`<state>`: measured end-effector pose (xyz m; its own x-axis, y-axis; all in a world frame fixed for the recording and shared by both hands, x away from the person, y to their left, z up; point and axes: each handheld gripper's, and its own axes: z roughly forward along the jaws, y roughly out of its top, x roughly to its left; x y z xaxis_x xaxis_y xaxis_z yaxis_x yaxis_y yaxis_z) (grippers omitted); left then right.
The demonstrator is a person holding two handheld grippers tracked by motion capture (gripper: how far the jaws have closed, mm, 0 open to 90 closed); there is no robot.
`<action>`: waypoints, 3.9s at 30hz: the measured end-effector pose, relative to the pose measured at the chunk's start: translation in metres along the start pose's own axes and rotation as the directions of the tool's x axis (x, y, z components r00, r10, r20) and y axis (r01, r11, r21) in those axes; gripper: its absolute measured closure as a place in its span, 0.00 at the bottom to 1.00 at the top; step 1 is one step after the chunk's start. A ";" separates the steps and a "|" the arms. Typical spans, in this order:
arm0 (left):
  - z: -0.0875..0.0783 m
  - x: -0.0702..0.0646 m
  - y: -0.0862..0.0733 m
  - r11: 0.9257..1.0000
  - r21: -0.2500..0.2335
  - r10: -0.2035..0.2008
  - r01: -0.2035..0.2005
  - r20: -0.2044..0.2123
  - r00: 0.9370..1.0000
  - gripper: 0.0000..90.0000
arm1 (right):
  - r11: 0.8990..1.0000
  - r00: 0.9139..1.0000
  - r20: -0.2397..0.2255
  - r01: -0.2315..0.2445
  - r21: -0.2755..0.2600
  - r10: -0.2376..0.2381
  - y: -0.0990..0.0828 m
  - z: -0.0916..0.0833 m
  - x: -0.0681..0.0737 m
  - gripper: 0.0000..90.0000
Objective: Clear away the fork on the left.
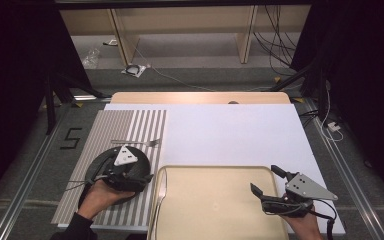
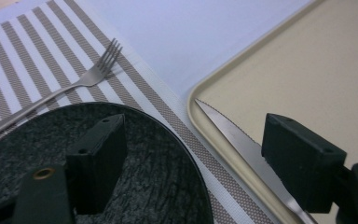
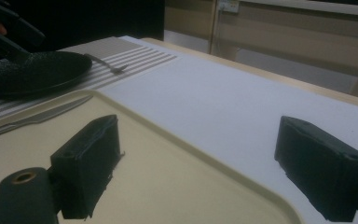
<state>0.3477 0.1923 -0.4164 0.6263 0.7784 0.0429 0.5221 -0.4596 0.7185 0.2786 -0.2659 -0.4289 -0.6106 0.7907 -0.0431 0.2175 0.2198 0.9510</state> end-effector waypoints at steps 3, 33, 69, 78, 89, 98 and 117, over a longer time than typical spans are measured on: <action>-0.001 0.006 0.001 1.000 -0.010 -0.016 0.016 -0.018 1.000 0.24 | 1.000 1.000 0.000 0.000 0.001 0.000 0.000 0.000 0.000 0.17; 0.019 0.074 0.029 0.998 0.055 -0.029 0.037 -0.139 0.990 0.25 | 1.000 1.000 0.015 -0.008 0.015 0.007 -0.001 -0.001 -0.001 0.17; 0.087 0.131 0.057 0.955 0.297 0.065 -0.017 -0.153 0.986 0.27 | 1.000 1.000 0.011 0.000 0.013 0.000 -0.001 -0.001 -0.001 0.17; 0.098 0.139 0.058 0.939 0.342 0.071 -0.025 -0.122 0.990 0.29 | 1.000 1.000 0.008 -0.001 0.013 0.001 -0.001 0.000 -0.001 0.17; 0.110 0.146 0.061 0.908 0.412 0.111 -0.077 -0.058 0.992 0.36 | 1.000 1.000 0.008 -0.003 0.012 0.003 -0.002 0.000 -0.002 0.17; 0.115 0.146 0.061 0.886 0.445 0.153 -0.129 -0.018 0.988 0.41 | 1.000 1.000 0.008 -0.001 0.019 0.000 -0.002 -0.001 -0.002 0.17; 0.122 0.148 0.061 0.852 0.470 0.216 -0.228 0.080 0.973 0.60 | 1.000 1.000 0.006 -0.003 0.014 0.003 -0.002 0.000 -0.002 0.17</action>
<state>0.5422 0.2272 -0.4512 0.7689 0.6235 0.1413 0.5743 -0.7707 0.2760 0.2797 -0.2681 -0.4308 -0.6055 0.7948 -0.0421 0.2297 0.2251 0.9469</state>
